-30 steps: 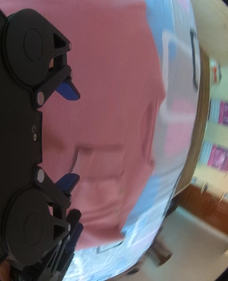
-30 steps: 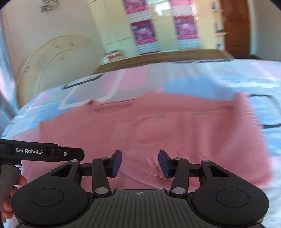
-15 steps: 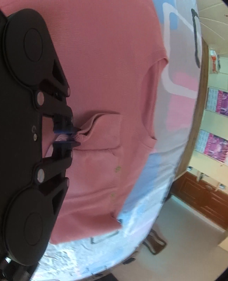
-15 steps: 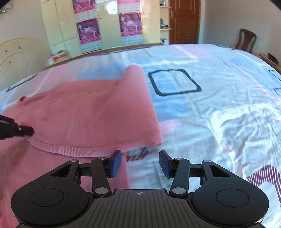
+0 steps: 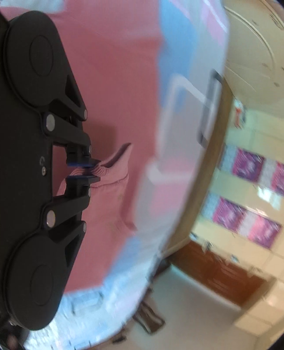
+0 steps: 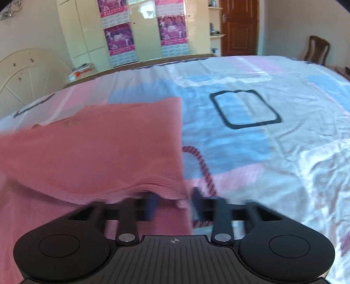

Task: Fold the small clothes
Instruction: 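Open the right gripper and withdraw it from the folded sleeve, then move the left gripper to the other sleeve cuff and grasp it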

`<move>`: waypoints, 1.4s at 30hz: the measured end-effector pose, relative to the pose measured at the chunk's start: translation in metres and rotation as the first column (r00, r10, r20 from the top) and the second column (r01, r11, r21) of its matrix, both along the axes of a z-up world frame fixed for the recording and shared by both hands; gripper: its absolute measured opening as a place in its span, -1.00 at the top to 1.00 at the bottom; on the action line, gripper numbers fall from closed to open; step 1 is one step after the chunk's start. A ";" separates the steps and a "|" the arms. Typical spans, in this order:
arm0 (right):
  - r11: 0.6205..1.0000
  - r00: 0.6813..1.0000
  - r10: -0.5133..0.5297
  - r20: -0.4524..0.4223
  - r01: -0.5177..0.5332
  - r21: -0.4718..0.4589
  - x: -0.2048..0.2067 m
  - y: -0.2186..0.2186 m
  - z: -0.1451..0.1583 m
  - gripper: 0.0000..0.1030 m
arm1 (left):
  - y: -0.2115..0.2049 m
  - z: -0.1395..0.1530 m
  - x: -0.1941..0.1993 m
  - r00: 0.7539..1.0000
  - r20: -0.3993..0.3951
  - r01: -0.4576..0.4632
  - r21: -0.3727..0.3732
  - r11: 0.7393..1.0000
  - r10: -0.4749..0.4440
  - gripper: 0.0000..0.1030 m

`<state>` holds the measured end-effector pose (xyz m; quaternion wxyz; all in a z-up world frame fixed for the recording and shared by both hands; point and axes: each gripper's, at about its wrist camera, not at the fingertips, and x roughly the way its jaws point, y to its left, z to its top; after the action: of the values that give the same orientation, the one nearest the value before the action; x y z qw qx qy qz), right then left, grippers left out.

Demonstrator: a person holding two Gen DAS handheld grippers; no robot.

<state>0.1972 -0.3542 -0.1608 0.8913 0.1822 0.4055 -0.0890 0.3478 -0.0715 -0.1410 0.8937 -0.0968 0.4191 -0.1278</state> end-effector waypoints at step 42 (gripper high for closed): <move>0.986 0.983 0.162 0.089 -0.164 0.012 0.082 0.029 0.030 0.33 | -0.010 -0.013 0.009 0.999 -0.009 -0.028 0.236 0.971 0.031 -0.61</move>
<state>0.2791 -0.3250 -0.1311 0.9107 0.1605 0.3805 -0.0037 0.3565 -0.0819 -0.1540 0.8981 0.0033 0.4353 -0.0632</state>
